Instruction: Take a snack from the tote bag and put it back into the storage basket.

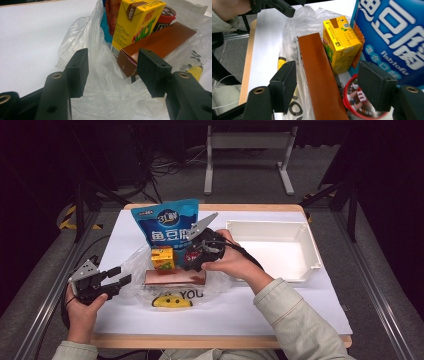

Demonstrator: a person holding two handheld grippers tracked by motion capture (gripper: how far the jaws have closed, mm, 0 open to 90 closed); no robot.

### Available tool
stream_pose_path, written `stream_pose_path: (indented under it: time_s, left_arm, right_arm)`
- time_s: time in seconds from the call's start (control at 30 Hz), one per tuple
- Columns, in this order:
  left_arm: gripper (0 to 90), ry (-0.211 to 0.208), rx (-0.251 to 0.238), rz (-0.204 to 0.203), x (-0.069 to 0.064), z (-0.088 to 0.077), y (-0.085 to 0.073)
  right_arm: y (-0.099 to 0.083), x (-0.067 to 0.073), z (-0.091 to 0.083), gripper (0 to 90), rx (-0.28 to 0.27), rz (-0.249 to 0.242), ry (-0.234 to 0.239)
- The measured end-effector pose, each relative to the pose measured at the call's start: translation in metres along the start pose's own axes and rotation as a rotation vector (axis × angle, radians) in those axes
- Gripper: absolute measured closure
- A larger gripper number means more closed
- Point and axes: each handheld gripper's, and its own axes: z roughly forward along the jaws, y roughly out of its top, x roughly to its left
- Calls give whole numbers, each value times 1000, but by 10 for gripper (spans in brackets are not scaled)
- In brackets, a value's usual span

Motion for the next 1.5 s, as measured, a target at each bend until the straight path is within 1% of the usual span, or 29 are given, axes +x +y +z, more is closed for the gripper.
stream_pose_path:
  time_s: [0.13, 0.23, 0.27, 0.47, 0.67, 0.73, 0.83, 0.97, 1.0, 1.17, 1.2, 1.27, 1.3, 1.5]
  left_arm:
    - [436, -1, 0, 5, 0, 0, 0]
    - [436, -2, 2, 8, -1, 0, 0]
    - [437, -2, 2, 8, -1, 0, 0]
    - [438, -4, 7, 13, -1, 1, 0]
    - [438, -4, 5, 14, -1, 1, 0]
    - [439, -5, 4, 13, -1, 0, 0]
    - [439, -5, 6, 14, -1, 1, 0]
    - [439, -8, 7, 7, -1, 1, 0]
    - [438, -9, 9, 12, -1, 1, 0]
    - [437, -11, 9, 14, -1, 1, 0]
    - [438, -12, 9, 12, -1, 1, -1]
    - [436, -12, 9, 12, -1, 1, -1]
    - [436, -13, 9, 11, -1, 1, -1]
    - [435, -15, 11, 10, -1, 2, -1]
  right_arm:
    - [1, -1, 10, 326, 16, -3, 13]
    - [1, -1, 19, 326, 42, -12, 23]
    - [1, -1, 19, 326, 42, -12, 23]
    - [2, -1, 33, 326, 102, -28, 42]
    - [2, -1, 46, 331, 162, -29, 65]
    - [2, -1, 50, 331, 177, -30, 64]
    - [2, -1, 55, 331, 191, -40, 70]
    - [2, 1, 61, 331, 211, -35, 87]
    - [1, 1, 62, 331, 218, -36, 89]
    - [1, 2, 70, 333, 237, -49, 74]
    - [1, 2, 71, 339, 244, -50, 65]
    - [1, 2, 74, 340, 254, -62, 61]
    - [0, 3, 76, 340, 258, -58, 62]
    - [-1, 4, 83, 355, 302, -74, 50]
